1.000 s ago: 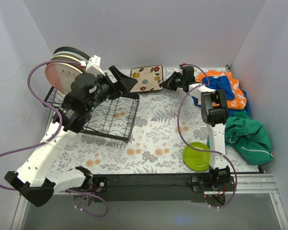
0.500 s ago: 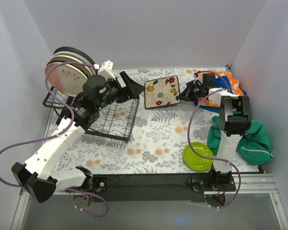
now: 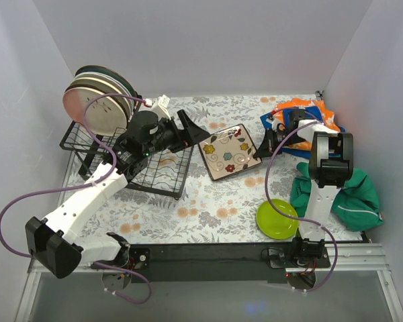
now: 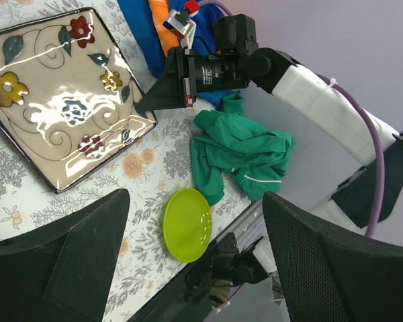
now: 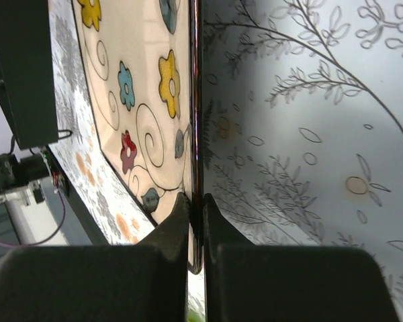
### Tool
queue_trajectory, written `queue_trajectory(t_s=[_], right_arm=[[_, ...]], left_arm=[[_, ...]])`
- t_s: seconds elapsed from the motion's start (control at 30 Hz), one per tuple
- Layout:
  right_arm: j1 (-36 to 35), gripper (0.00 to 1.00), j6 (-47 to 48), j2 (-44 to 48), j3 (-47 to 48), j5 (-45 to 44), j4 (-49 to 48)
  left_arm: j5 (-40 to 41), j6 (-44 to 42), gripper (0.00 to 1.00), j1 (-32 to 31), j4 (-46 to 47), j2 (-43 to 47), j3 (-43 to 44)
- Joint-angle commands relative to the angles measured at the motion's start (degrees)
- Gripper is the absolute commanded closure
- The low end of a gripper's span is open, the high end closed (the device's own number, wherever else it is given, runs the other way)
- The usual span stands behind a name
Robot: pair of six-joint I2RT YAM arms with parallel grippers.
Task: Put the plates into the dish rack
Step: Grab a plate with the right arm
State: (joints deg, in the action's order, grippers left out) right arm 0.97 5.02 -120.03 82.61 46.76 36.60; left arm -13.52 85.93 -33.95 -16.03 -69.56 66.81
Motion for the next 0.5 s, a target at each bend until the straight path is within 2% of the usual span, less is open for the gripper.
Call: queue_trajectory(t_s=[0.0, 0.13, 0.23, 0.27, 0.33, 0.37, 0.47], right_arm=[[1.49, 0.99, 15.8, -4.16, 3.52, -7.38, 10.42], [1.49, 0.99, 18.71, -6.09, 4.66, -9.32, 11.74], [1.49, 0.89, 19.5, -8.2, 6.95, -9.76, 12.53], [1.49, 0.81, 19.85, -9.25, 8.17, -9.59, 12.79], [1.49, 0.75, 20.21, -10.05, 9.41, -8.8, 13.58], [1.49, 0.66, 20.38, -10.66, 10.54, -8.45, 13.76], [1.4, 0.61, 20.12, -12.5, 12.92, -7.56, 14.2]], left_arm=[[-1.51, 0.46, 0.21, 0.12, 1.62, 2.93, -1.41], [-1.34, 1.87, 0.21, 0.12, 2.06, 4.61, -3.78], [-1.34, 2.66, 0.21, 0.12, 2.23, 5.57, -4.75], [-1.16, 2.66, 0.21, 0.12, 2.23, 5.75, -4.93], [-0.99, 2.75, 0.21, 0.12, 2.23, 6.01, -5.02], [-0.98, 2.84, 0.21, 0.12, 2.23, 6.1, -5.28], [-0.98, 3.28, 0.21, 0.12, 2.23, 6.45, -5.72]])
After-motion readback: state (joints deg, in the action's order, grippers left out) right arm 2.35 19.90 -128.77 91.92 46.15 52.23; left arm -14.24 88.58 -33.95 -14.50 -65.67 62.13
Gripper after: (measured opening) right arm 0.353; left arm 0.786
